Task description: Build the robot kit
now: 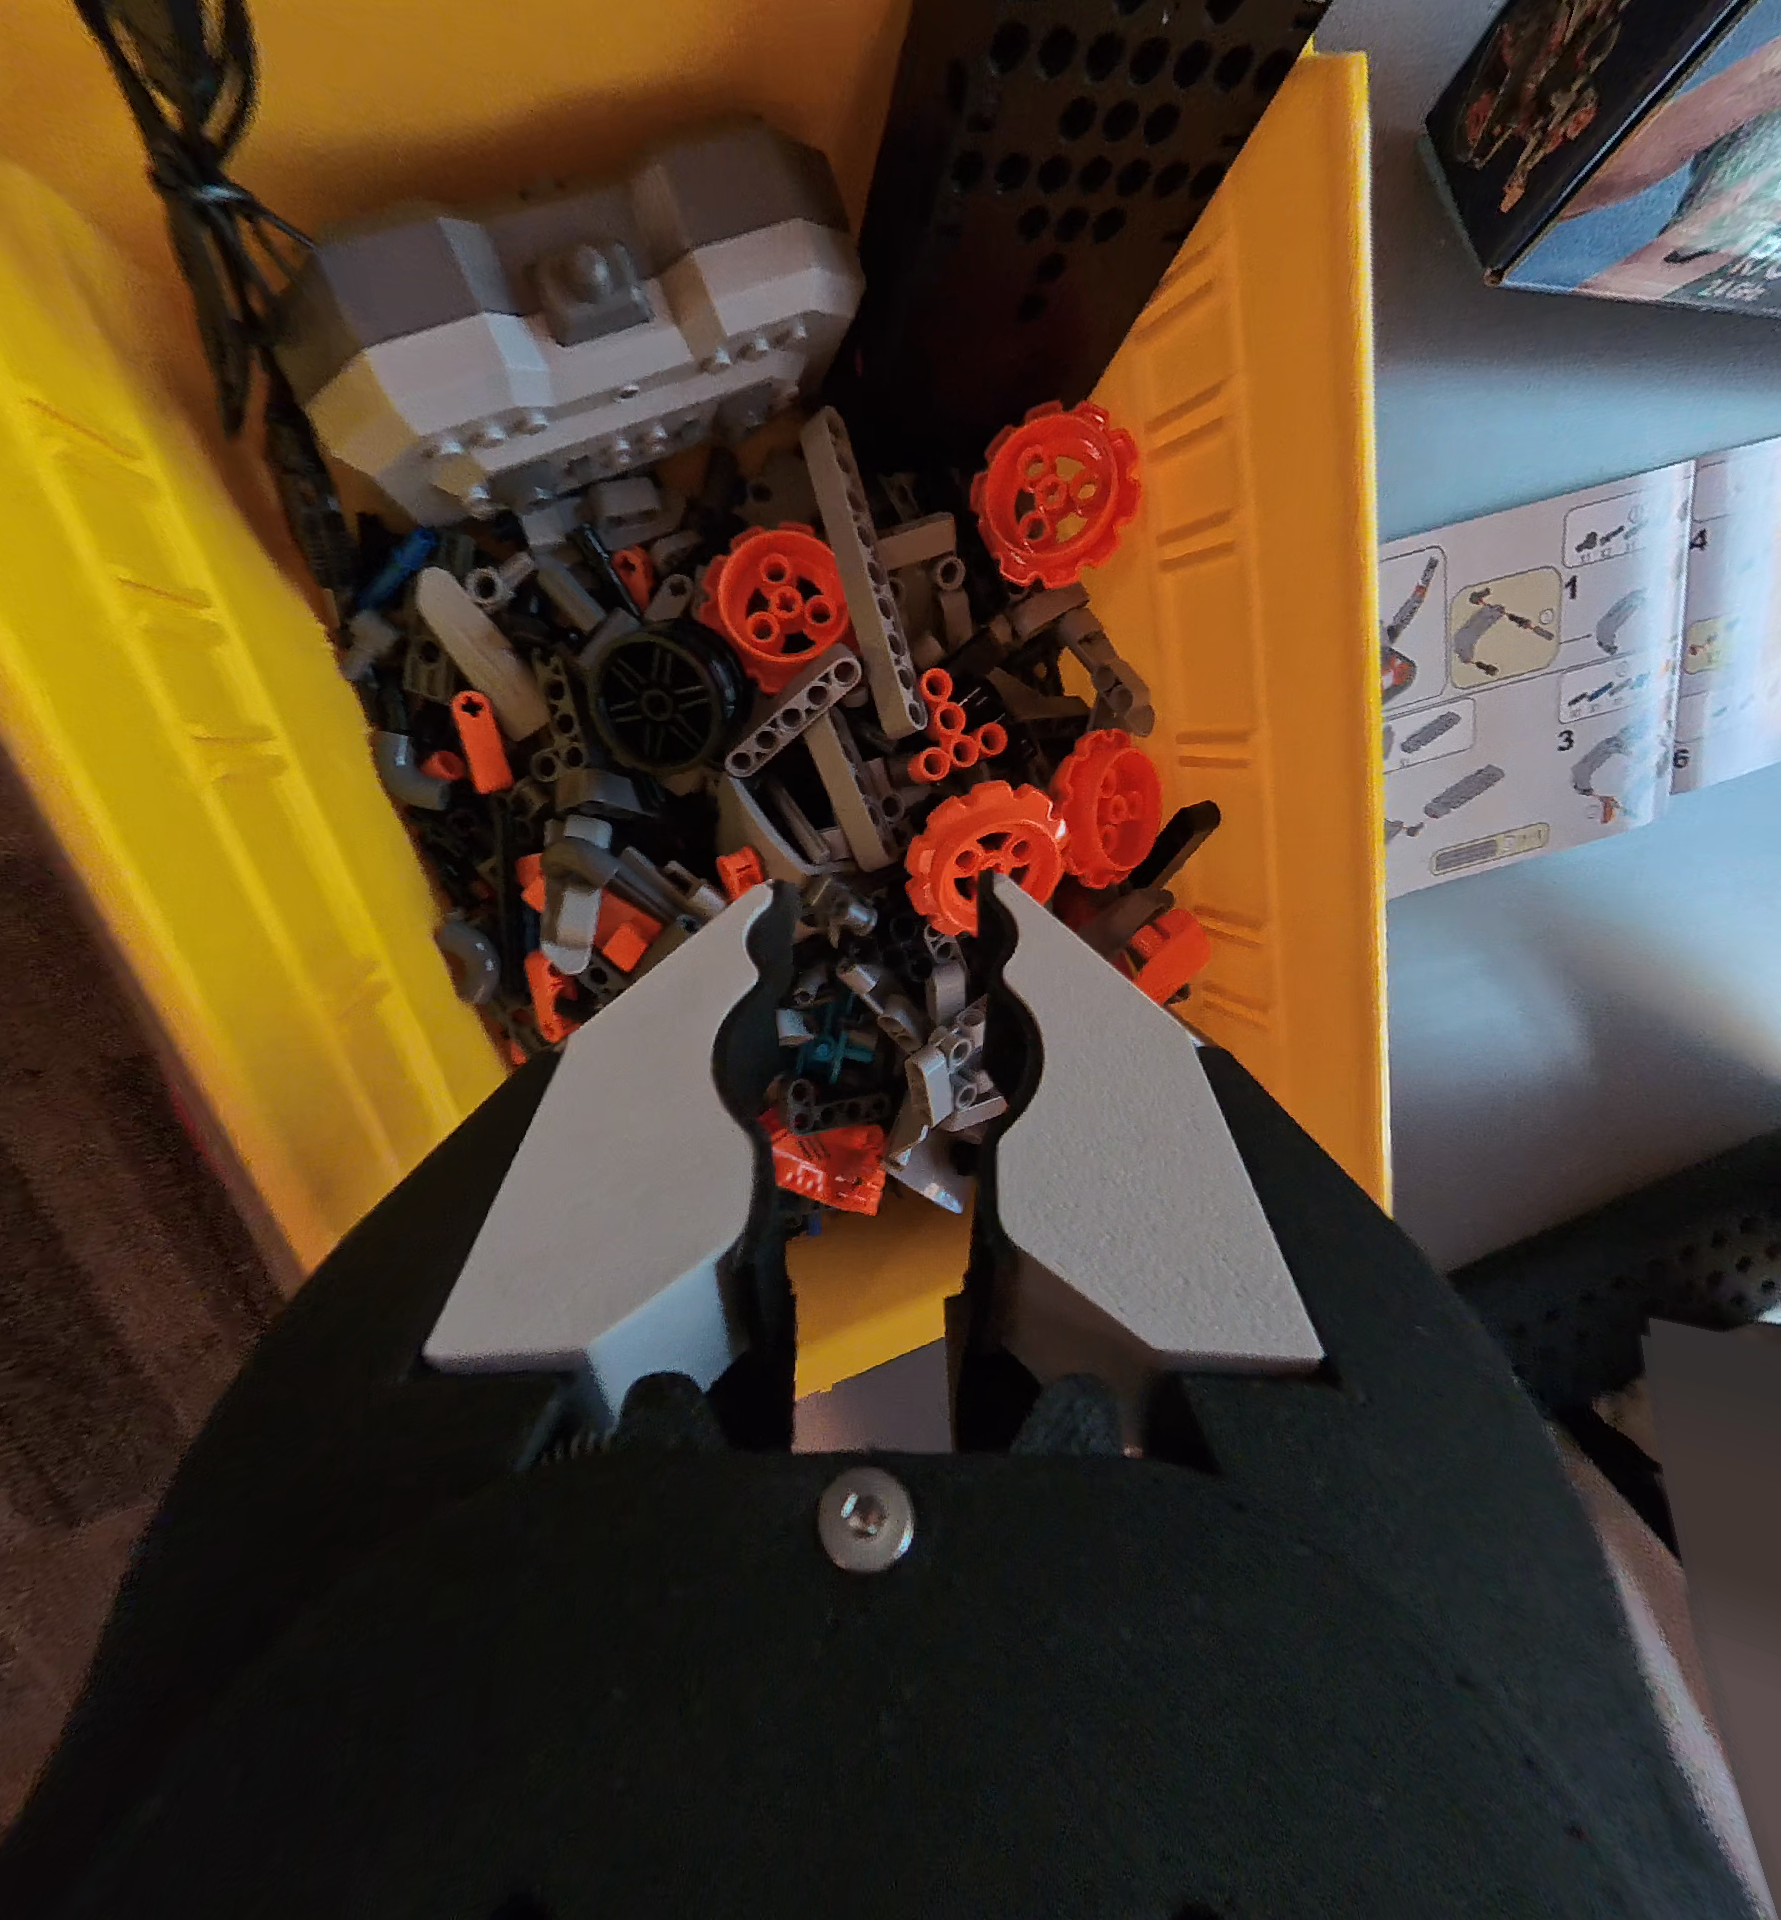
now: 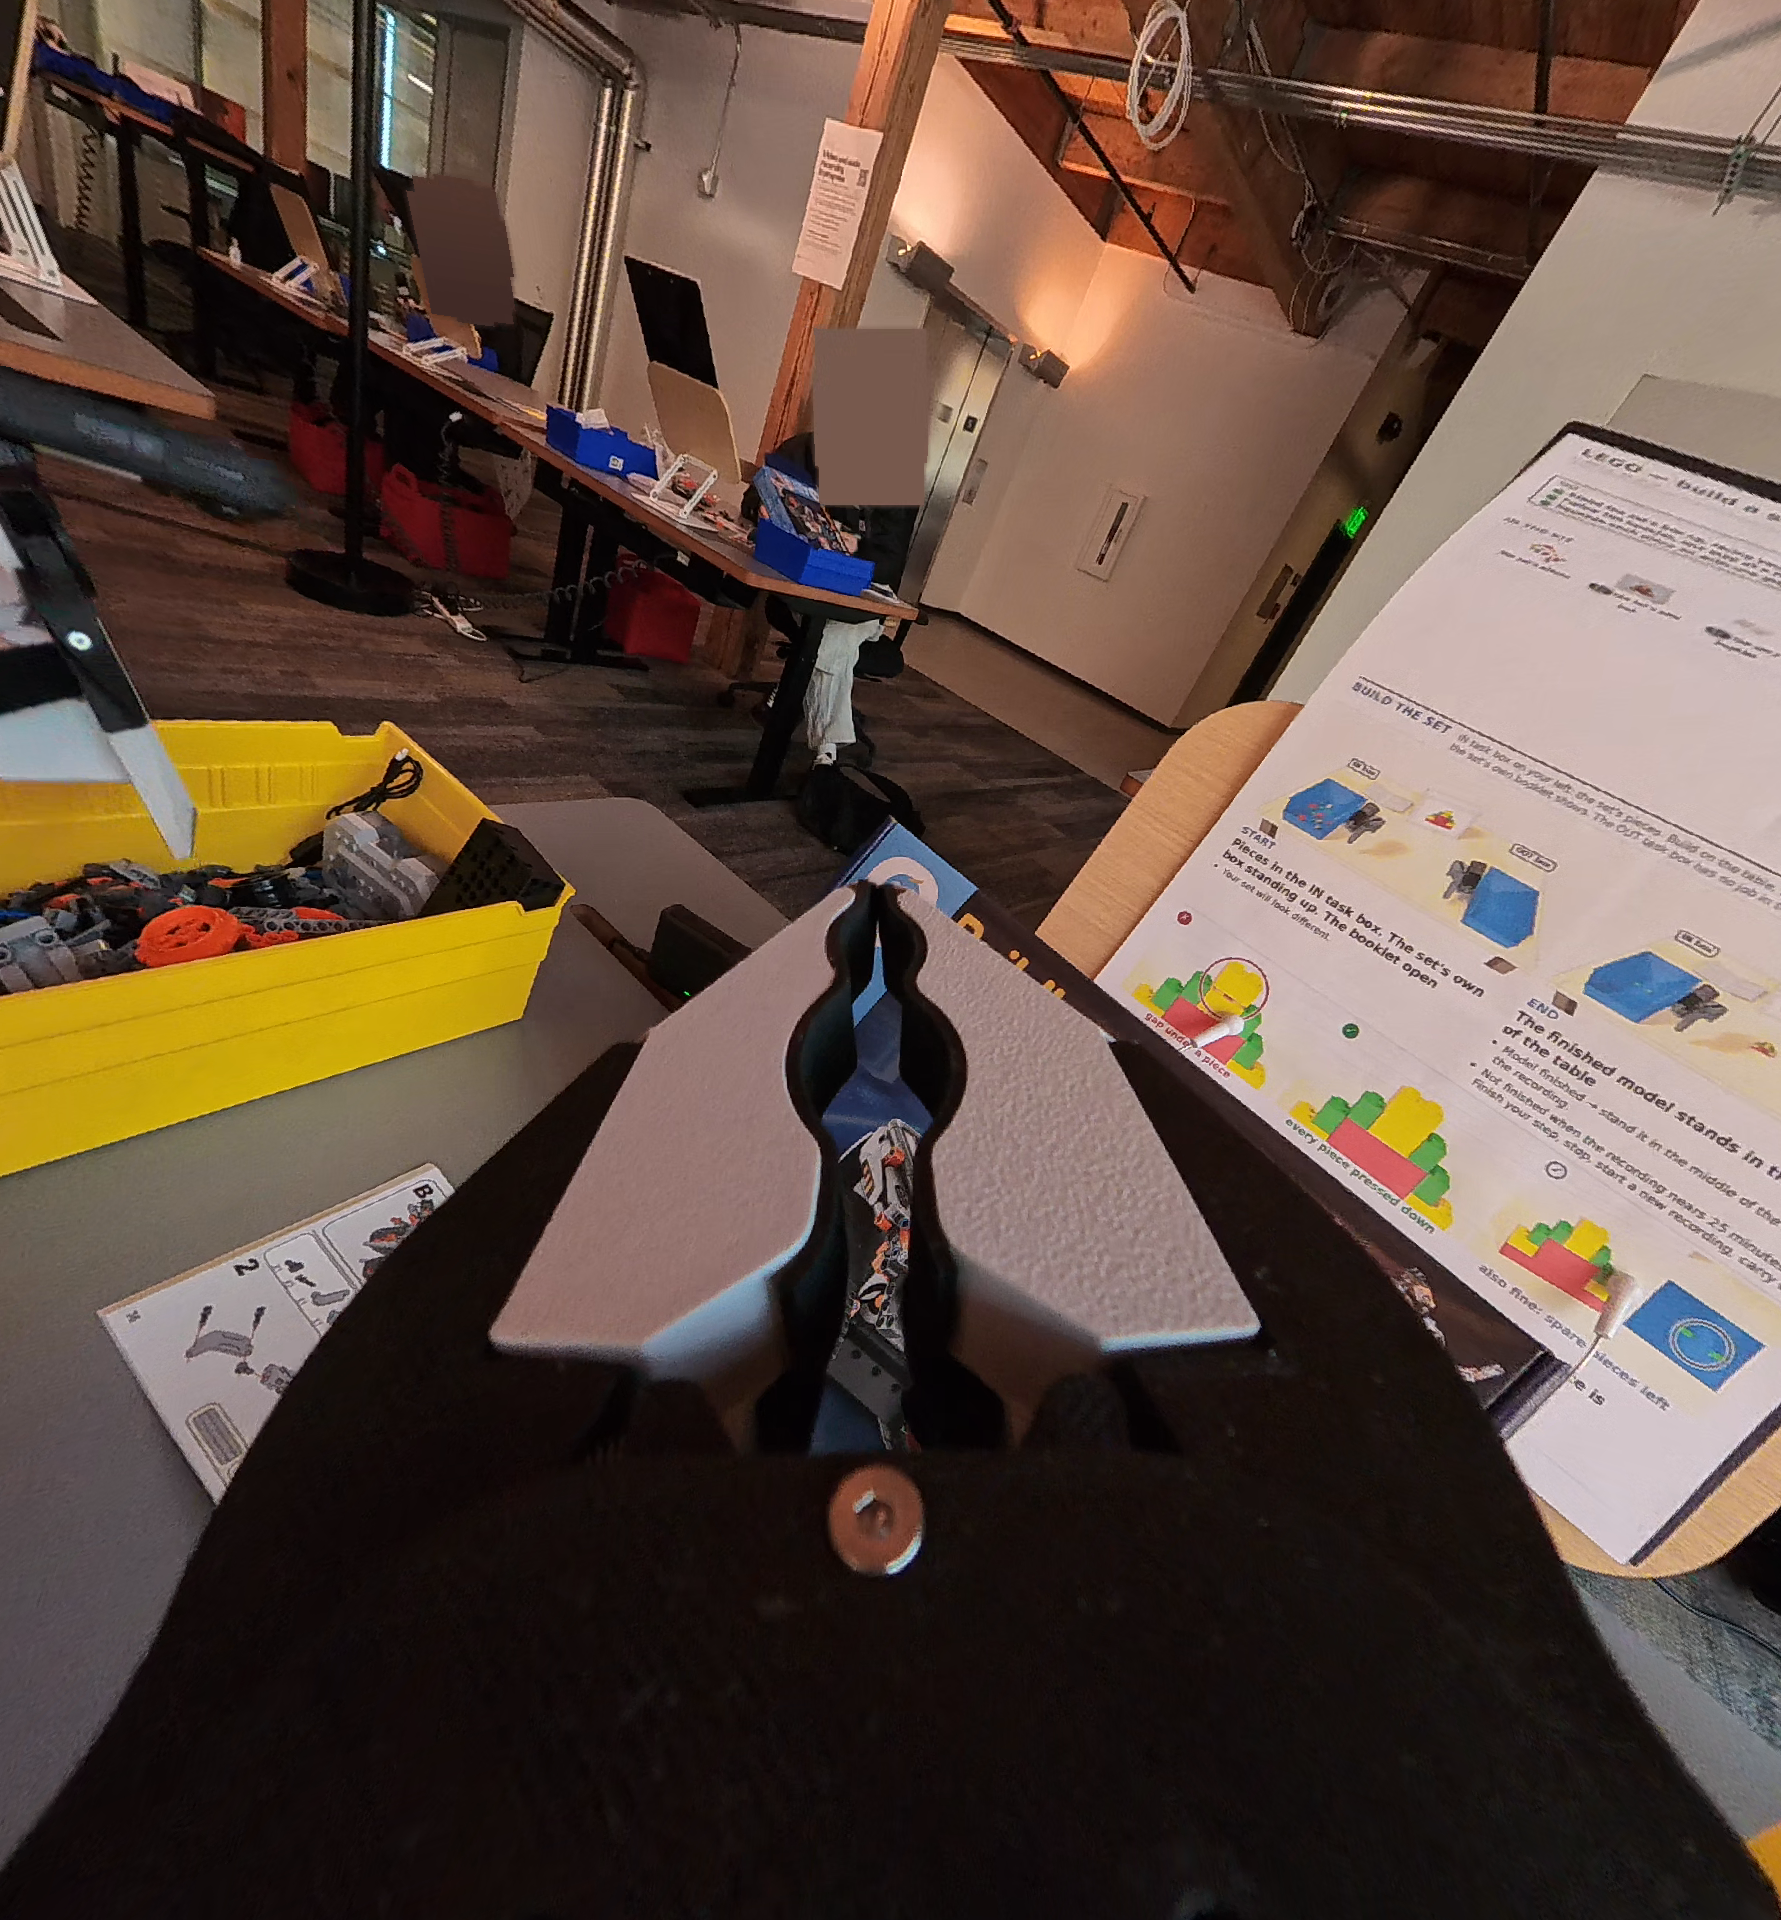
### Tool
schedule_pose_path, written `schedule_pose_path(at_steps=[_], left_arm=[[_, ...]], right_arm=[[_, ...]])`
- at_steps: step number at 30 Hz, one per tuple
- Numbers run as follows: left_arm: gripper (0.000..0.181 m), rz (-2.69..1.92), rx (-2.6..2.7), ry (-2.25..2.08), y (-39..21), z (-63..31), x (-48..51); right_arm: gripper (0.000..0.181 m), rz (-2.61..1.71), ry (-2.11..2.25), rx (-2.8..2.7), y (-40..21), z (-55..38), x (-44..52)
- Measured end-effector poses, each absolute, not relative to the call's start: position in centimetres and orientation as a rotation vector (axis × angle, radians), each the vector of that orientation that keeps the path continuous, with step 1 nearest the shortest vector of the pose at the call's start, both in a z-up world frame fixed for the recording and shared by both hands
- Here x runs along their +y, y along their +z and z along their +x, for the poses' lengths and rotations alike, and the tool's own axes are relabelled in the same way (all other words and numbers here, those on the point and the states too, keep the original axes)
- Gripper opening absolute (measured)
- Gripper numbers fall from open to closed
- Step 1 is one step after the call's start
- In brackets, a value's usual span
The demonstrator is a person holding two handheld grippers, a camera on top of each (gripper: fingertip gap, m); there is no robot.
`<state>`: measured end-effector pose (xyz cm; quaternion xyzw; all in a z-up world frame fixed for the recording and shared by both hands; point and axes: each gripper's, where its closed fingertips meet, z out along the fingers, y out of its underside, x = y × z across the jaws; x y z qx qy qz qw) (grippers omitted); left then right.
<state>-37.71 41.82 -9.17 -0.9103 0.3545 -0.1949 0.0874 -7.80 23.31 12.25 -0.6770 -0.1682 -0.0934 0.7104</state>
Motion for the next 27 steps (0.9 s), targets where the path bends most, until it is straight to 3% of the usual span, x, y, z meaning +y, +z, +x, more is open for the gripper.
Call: schedule_pose_path(at_steps=[10, 14, 18, 24, 26, 27], left_arm=[[0.033, -2.075, 1.029, -0.472, 2.3, -37.7, 43.5], [0.048, -1.977, 1.158, -0.201, 1.2, -39.5, 43.3], [0.027, -1.918, 1.092, 0.179, 2.2, -42.4, 46.2], [0.021, -1.738, 0.958, -0.092, 7.2, -40.4, 45.0], [0.033, -1.838, 0.955, -0.172, 5.5, -41.0, 44.9], [0.023, -1.920, 0.995, -0.198, 3.8, -41.2, 44.6]], right_arm=[[0.000, -1.542, -0.162, -0.454, 10.2, -10.6, 25.0], [0.000, -1.560, -0.186, -0.488, 9.4, -11.5, 25.5], [0.000, -1.562, -0.163, -0.481, 9.2, -11.6, 25.7], [0.000, -1.552, -0.142, -0.455, 9.6, -11.1, 25.5], [0.000, -1.555, -0.140, -0.453, 9.5, -11.1, 25.6], [0.000, -1.560, -0.146, -0.455, 9.4, -11.1, 25.7]])
